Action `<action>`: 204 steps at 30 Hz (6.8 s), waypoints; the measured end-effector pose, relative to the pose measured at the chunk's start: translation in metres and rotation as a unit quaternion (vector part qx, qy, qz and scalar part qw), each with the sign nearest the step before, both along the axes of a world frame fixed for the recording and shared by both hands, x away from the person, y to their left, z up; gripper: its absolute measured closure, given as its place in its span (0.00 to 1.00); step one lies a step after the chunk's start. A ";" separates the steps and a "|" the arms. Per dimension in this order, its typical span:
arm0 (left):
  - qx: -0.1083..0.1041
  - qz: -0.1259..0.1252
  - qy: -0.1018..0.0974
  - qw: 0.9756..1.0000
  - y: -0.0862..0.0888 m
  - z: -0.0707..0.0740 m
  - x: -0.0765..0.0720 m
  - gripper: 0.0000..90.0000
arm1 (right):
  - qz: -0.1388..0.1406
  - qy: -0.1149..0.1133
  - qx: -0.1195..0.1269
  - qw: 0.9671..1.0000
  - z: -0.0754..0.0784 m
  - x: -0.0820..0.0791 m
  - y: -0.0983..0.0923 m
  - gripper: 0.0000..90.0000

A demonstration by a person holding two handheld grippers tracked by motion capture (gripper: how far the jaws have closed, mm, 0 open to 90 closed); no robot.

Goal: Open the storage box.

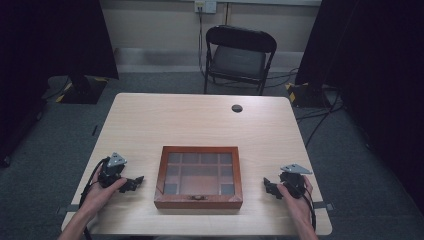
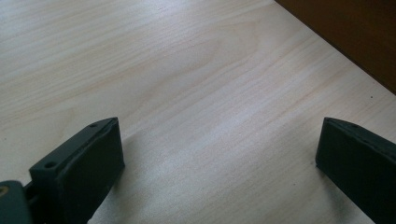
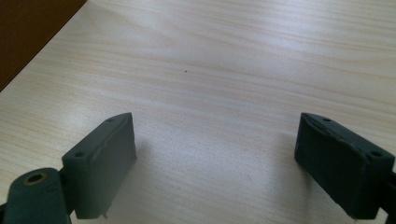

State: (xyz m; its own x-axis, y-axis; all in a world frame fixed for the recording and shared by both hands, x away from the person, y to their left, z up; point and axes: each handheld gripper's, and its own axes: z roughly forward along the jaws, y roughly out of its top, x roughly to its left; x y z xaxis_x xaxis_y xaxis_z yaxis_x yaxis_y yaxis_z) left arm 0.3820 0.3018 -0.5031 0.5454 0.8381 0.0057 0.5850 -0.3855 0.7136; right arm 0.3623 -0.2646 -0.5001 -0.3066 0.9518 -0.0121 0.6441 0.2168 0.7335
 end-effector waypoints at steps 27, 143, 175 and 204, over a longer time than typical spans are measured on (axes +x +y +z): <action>0.000 0.000 0.000 1.000 0.000 0.000 0.000 0.00 | 0.080 0.000 0.066 0.995 0.033 -0.004 0.013 0.30; 0.001 -0.003 0.001 1.000 0.001 0.000 -0.001 0.00 | 0.479 0.055 0.072 0.873 0.063 -0.019 0.192 0.92; 0.001 -0.003 0.001 1.000 0.001 0.000 -0.001 0.00 | 0.482 0.053 0.071 0.872 0.073 -0.019 0.197 0.92; 0.001 -0.003 0.000 1.000 0.001 0.000 -0.001 0.00 | 0.486 0.035 0.082 0.870 0.093 -0.016 0.195 0.92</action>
State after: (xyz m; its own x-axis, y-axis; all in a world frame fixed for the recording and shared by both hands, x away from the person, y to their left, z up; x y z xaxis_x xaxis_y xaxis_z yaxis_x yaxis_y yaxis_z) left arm 0.3813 0.3027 -0.5030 0.5510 0.8345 0.0060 0.5830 -0.3901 0.7127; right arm 0.3467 -0.0700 -0.4068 -0.9614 0.2305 0.1501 0.2596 0.5799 0.7722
